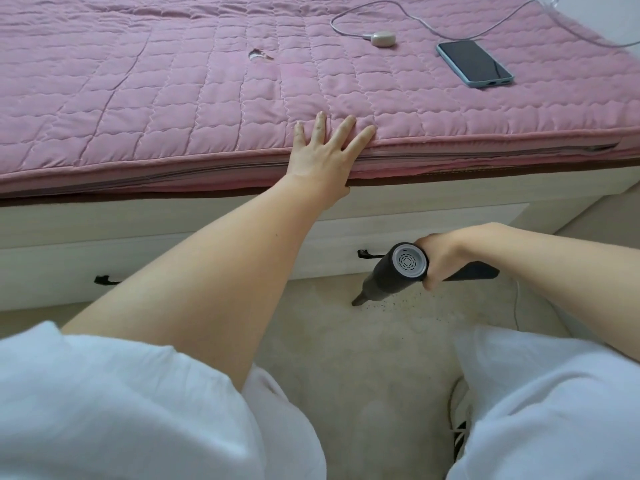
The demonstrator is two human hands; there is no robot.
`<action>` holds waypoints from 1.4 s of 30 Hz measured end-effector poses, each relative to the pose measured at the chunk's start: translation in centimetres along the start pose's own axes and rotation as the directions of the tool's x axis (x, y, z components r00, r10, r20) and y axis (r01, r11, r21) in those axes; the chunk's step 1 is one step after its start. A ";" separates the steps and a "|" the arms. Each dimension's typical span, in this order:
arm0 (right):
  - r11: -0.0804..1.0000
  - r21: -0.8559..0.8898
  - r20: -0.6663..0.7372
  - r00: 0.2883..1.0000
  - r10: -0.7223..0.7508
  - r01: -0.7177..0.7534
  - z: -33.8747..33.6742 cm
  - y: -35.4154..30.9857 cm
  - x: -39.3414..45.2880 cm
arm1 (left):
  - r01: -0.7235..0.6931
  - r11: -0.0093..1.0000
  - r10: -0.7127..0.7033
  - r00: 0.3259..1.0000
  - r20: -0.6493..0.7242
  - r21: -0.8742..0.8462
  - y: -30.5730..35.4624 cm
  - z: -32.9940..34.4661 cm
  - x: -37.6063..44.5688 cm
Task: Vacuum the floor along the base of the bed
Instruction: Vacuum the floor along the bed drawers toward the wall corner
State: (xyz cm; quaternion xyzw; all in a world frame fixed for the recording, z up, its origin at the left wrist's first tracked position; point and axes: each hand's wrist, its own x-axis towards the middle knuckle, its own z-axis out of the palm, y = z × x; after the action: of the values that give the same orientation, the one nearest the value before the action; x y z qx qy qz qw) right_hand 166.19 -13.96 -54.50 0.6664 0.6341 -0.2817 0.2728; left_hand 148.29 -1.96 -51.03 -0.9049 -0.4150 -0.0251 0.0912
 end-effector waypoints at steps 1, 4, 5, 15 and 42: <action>1.000 -0.013 -0.015 1.000 -0.009 0.009 0.0 0.0 0.1 | -0.002 1.000 0.002 1.000 -0.021 -0.008 0.0 0.1 0.0; 0.998 -0.034 -0.071 0.996 -0.057 0.054 0.1 0.2 0.5 | -0.020 1.000 0.020 0.994 -0.111 0.007 -0.2 0.7 -0.1; 0.998 -0.024 -0.089 0.994 -0.068 0.066 0.1 0.3 0.6 | -0.030 0.999 0.032 0.990 -0.139 0.019 -0.3 0.9 -0.1; 0.991 0.084 -0.130 0.987 -0.091 0.102 0.8 3.7 1.6 | -0.102 0.992 0.122 0.943 -0.309 0.079 3.2 2.1 2.0; 0.962 0.116 -0.093 0.967 -0.236 0.246 1.3 8.9 2.9 | 0.009 0.999 -0.002 0.976 -0.216 0.034 7.4 1.8 3.2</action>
State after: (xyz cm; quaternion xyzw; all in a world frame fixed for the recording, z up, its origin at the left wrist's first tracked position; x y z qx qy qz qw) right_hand 175.19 -13.33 -57.47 0.6106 0.7017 -0.3262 0.1687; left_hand 155.93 -4.02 -53.52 -0.8939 -0.4055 -0.1165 0.1514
